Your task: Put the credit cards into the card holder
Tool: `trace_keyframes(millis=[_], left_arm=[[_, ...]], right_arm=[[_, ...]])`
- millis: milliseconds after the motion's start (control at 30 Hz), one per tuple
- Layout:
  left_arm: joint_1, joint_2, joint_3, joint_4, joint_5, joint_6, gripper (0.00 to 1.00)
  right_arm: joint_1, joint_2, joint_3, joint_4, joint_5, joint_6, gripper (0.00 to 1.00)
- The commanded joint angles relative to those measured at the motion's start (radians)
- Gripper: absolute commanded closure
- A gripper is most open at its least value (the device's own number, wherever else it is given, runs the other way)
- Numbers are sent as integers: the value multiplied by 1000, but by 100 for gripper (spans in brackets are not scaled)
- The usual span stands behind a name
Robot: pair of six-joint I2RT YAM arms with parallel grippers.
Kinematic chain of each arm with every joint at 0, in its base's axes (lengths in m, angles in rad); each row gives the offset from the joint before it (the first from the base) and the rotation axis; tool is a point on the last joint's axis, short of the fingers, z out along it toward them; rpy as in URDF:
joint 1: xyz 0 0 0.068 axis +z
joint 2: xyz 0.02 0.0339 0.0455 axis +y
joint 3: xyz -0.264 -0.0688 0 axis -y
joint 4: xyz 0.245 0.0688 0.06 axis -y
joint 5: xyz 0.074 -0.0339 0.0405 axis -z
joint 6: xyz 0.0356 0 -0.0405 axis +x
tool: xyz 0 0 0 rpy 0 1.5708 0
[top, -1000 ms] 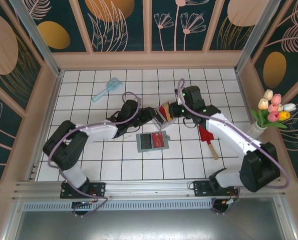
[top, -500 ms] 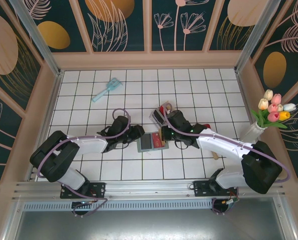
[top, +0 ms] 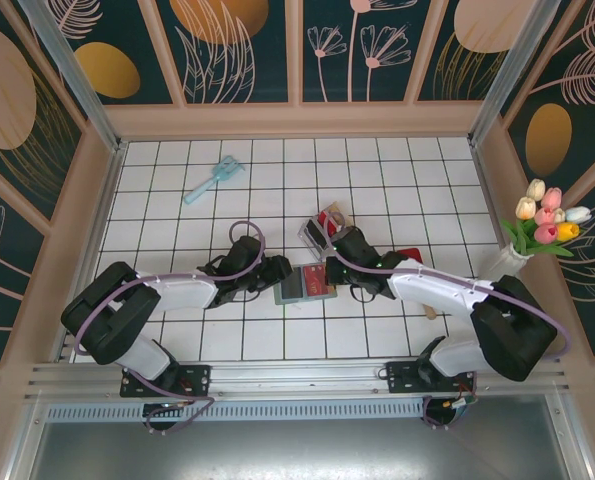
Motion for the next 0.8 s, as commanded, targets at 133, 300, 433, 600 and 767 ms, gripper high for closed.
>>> trace_keyframes(millis=[133,300,433,600,767], left_arm=[[-7,-24,-11,-74,-64,2,50],[-6,-11,-9,-79,-65,4,49],[-10,1,-8,-80,-63,6,50],[-11,13,-6,-77,-57,7,51],[-12,16,-8,-80,-60,4,52]], right_arm=[[7,35,-12,8,59,33,100],[7,16,-14,6,76,58,100],[4,11,-12,11,59,58,100],[5,26,-18,18,39,56,100],[4,-55,8,0,29,62,100]])
